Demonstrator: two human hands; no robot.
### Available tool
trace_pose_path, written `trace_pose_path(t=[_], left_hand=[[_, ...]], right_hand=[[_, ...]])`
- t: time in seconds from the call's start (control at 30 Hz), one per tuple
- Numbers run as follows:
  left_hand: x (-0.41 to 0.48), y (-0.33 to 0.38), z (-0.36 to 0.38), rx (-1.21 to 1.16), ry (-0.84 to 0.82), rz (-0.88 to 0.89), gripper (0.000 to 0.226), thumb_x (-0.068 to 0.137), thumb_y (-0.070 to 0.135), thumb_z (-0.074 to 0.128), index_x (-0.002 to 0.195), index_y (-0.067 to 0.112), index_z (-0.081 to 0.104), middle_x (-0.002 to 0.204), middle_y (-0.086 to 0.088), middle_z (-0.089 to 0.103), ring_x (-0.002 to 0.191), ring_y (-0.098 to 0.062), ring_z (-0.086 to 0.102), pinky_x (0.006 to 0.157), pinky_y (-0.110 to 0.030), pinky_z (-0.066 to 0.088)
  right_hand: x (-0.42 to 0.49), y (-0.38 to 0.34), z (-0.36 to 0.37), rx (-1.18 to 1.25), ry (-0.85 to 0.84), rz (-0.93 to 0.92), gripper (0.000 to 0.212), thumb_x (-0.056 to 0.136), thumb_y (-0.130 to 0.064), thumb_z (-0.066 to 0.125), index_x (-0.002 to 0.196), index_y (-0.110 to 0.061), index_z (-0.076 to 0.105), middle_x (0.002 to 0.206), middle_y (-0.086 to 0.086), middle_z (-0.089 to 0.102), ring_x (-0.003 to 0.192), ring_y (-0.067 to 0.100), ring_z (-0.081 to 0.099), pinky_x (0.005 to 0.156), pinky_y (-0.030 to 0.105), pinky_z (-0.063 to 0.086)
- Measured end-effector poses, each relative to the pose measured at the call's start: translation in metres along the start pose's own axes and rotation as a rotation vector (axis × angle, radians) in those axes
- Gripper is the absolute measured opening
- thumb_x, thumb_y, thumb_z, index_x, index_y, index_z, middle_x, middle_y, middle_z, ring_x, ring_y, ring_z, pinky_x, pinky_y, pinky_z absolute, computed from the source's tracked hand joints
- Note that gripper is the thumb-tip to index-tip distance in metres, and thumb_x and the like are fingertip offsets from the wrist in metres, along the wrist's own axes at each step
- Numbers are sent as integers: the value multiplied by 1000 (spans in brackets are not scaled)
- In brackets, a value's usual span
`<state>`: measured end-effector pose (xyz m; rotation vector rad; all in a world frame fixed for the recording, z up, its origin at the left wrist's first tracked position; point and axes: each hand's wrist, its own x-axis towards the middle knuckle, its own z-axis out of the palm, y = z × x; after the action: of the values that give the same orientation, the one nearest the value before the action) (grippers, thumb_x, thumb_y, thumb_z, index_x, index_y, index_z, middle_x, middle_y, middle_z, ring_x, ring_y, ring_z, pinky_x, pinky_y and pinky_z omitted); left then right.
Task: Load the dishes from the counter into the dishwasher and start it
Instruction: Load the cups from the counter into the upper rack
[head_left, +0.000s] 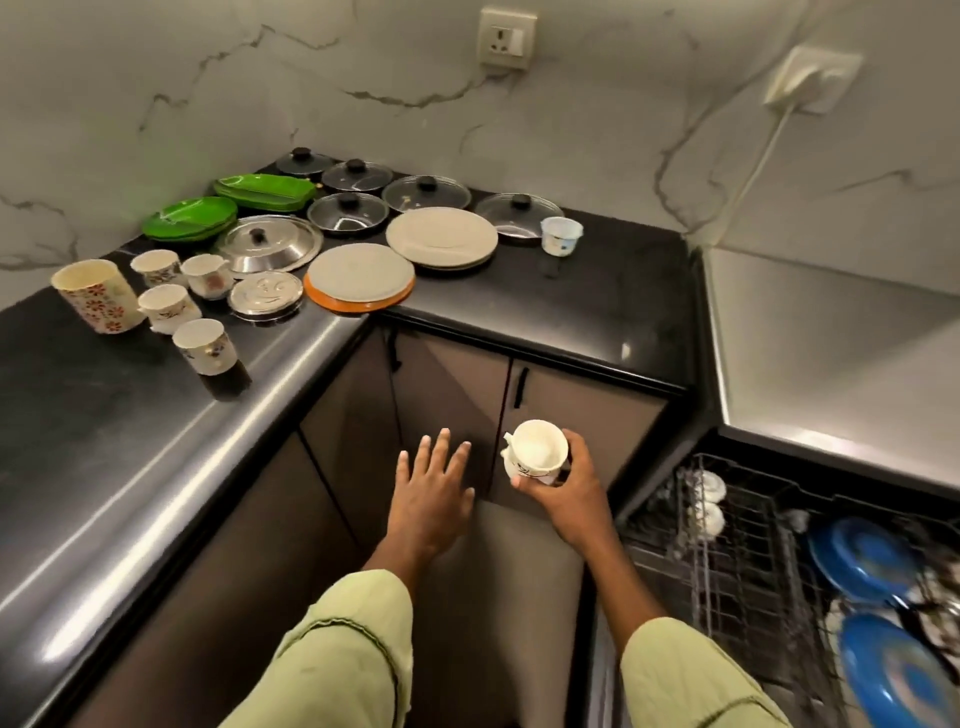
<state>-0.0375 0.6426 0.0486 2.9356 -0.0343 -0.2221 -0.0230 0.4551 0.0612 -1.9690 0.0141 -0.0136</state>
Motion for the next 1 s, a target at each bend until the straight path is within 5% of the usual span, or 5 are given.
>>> trace_pose_path(t=[0.33, 0.6, 0.8, 1.0], left_hand=[[-50, 143, 43, 2, -64, 149, 63, 104, 38, 38, 159, 25, 9, 167, -5, -2, 153, -28, -5, 122, -49, 2], [-92, 281, 105, 37, -185, 282, 67, 103, 36, 43, 159, 22, 8, 167, -4, 0, 153, -25, -2, 123, -45, 3], [-86, 314, 121, 56, -318, 336, 76, 99, 33, 54, 159, 20, 9, 167, -6, 2, 153, -25, 0, 123, -42, 7], [-40, 328, 138, 84, -425, 438, 76, 95, 25, 61, 157, 18, 19, 166, -11, 8, 153, -29, 8, 123, -41, 14]], right_hand=[[-74, 64, -137, 6, 110, 43, 75, 63, -29, 91, 125, -30, 49, 118, -11, 60, 110, 12, 57, 91, 34, 51], [-136, 133, -249, 24, 110, 136, 71, 68, -22, 89, 125, -32, 47, 117, -14, 57, 110, 6, 53, 88, 26, 45], [-152, 167, -275, 14, 103, 249, 70, 68, -15, 88, 122, -33, 47, 110, -23, 53, 110, 12, 53, 88, 25, 44], [-146, 199, -290, -36, 78, 417, 75, 68, -17, 88, 129, -31, 46, 121, -10, 58, 115, 14, 54, 94, 33, 48]])
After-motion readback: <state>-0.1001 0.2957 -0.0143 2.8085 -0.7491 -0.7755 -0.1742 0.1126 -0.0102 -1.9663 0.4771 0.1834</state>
